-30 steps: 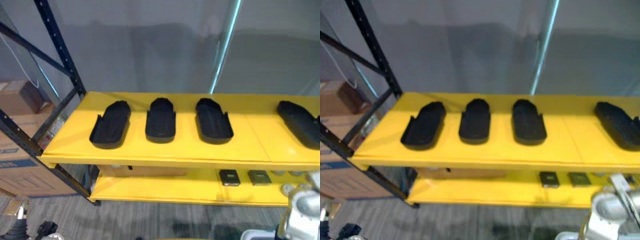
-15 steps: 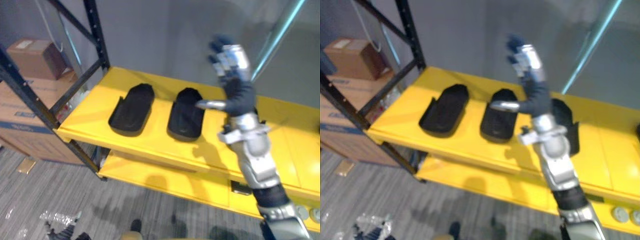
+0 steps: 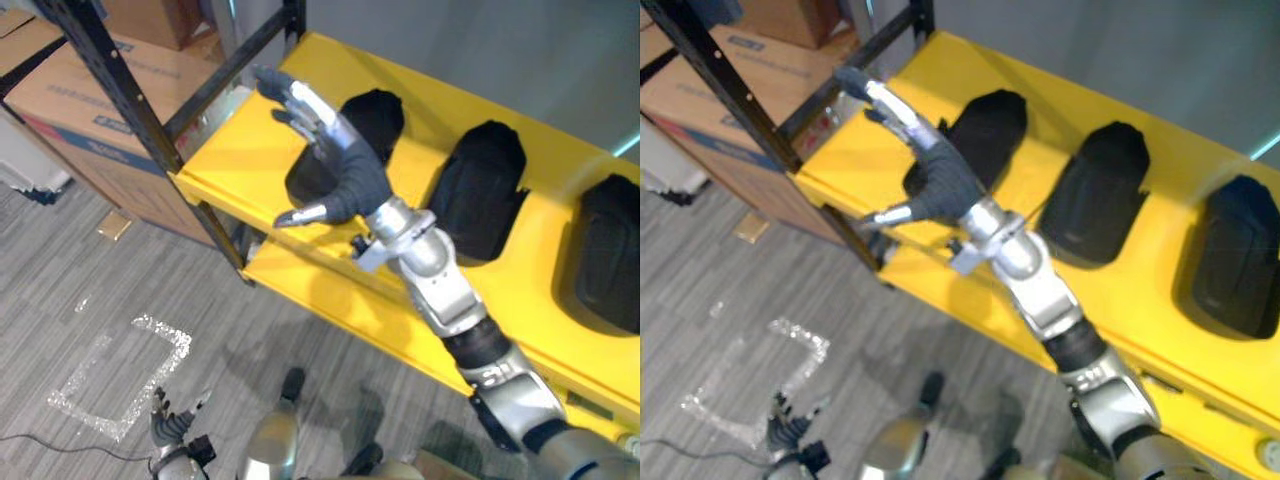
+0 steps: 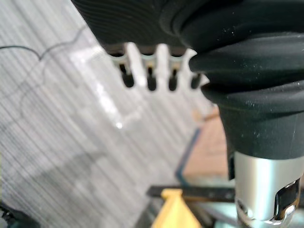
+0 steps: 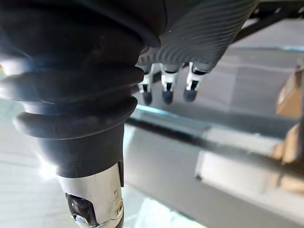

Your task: Walk over and take plastic housings, then place them on the shelf

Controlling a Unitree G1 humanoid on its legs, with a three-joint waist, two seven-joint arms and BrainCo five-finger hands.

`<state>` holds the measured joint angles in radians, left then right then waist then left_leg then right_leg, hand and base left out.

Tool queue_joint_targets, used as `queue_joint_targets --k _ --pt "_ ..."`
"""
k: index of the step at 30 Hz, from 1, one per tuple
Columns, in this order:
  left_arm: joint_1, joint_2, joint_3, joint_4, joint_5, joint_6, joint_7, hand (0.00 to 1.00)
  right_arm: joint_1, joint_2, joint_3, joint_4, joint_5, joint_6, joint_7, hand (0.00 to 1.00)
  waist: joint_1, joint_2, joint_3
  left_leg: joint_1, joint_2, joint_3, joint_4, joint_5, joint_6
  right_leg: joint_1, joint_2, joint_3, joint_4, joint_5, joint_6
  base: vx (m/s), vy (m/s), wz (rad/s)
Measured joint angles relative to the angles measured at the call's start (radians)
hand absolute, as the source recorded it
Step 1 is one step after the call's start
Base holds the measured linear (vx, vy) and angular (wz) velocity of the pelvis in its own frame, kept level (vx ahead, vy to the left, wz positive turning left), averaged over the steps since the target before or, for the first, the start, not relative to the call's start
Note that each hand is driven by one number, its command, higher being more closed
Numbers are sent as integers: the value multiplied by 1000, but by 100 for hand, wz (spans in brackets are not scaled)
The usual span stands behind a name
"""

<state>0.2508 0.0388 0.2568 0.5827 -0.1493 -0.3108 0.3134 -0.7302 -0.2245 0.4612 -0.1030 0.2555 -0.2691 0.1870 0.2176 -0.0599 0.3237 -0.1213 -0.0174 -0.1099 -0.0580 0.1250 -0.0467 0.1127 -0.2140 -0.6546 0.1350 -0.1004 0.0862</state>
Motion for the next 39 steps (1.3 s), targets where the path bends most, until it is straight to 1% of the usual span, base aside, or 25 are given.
queue_joint_targets --k 1,2,3,5,8,11,13,14,17,20,24,27,30,31,34,36,39 --pt "-8 1 0 16 -5 0 7 0 -1 5 48 -27 8 21 28 0 2 2 12 0 3 12 2 0 0 -9 -4 6 11 -7 -4 -73 -7 -23" --pt "-23 1 -1 33 -11 0 15 0 -1 10 95 -40 7 47 53 0 0 5 30 0 2 14 8 -1 0 -9 -6 12 17 -13 3 -69 -12 -19" --pt "-27 1 -2 34 -11 -1 19 0 -1 16 116 -39 6 61 61 0 1 4 39 0 1 16 13 -2 1 -9 -8 17 19 -18 10 -81 -17 -10" --pt "-38 1 -4 48 -10 -16 20 0 1 54 163 -14 5 119 96 0 3 5 71 -3 7 21 26 -5 1 -13 -6 26 28 -23 14 -89 -29 -9" --pt "-39 0 -5 63 -10 -23 25 0 5 63 169 4 5 135 110 0 8 5 81 -13 10 23 32 -6 2 -22 -4 28 31 -23 14 -69 -23 -2" --pt "-39 1 -5 65 -11 -26 35 0 12 64 179 4 6 147 163 0 11 5 84 -19 7 23 35 -6 3 -27 -3 28 33 -21 17 -28 -6 1" --pt "-41 3 -7 65 -11 -29 35 0 12 64 201 3 5 173 194 0 12 5 84 -19 5 24 36 -6 3 -27 -3 28 33 -21 17 0 0 0" --pt "-42 7 -10 65 -11 -29 35 0 13 64 217 3 5 194 202 0 13 4 85 -19 5 24 37 -6 3 -26 -3 28 33 -21 18 0 0 0" --pt "-42 33 -40 65 -10 -28 35 0 17 64 251 3 3 218 199 0 15 -3 89 -21 7 24 50 -12 4 -22 -1 29 32 -21 17 0 0 0" --pt "-46 35 -42 65 -9 -28 35 0 31 64 256 6 -18 225 156 0 15 -3 90 -22 7 25 50 -13 4 -23 0 29 31 -21 17 -35 -16 -1" --pt "-47 35 -45 65 -10 -27 35 0 51 64 257 19 -53 225 132 0 15 -3 90 -27 8 24 50 -13 5 -27 1 29 31 -21 17 -8 -2 0" --pt "-51 35 -46 65 -10 -23 35 0 52 64 256 64 -116 225 90 0 16 -4 90 -38 8 24 52 -12 4 -38 2 29 32 -21 17 0 0 0" --pt "-53 45 -77 65 -11 -20 39 0 53 65 249 123 -173 223 11 0 17 -3 90 -45 9 22 52 -11 4 -43 2 30 33 -20 17 -2 -5 1" --pt "-53 57 -111 65 -11 -19 39 0 53 66 231 140 -194 221 -24 0 18 -3 91 -46 9 21 52 -11 4 -43 3 29 32 -21 17 0 0 0" --pt "-53 65 -154 65 -11 -18 38 0 53 71 161 192 -216 194 -103 0 16 -1 91 -45 10 23 52 -11 3 -43 3 32 33 -21 17 -10 -4 -1" --pt "-53 65 -160 65 -11 -17 38 0 53 71 125 206 -210 182 -115 0 15 0 92 -44 12 25 51 -11 3 -45 4 35 33 -21 16 -31 -12 -4" --pt "-53 65 -164 65 -12 -17 38 0 52 73 116 219 -212 169 -126 0 15 7 97 -41 13 25 50 -11 3 -45 4 37 38 -24 13 -10 -4 -1"
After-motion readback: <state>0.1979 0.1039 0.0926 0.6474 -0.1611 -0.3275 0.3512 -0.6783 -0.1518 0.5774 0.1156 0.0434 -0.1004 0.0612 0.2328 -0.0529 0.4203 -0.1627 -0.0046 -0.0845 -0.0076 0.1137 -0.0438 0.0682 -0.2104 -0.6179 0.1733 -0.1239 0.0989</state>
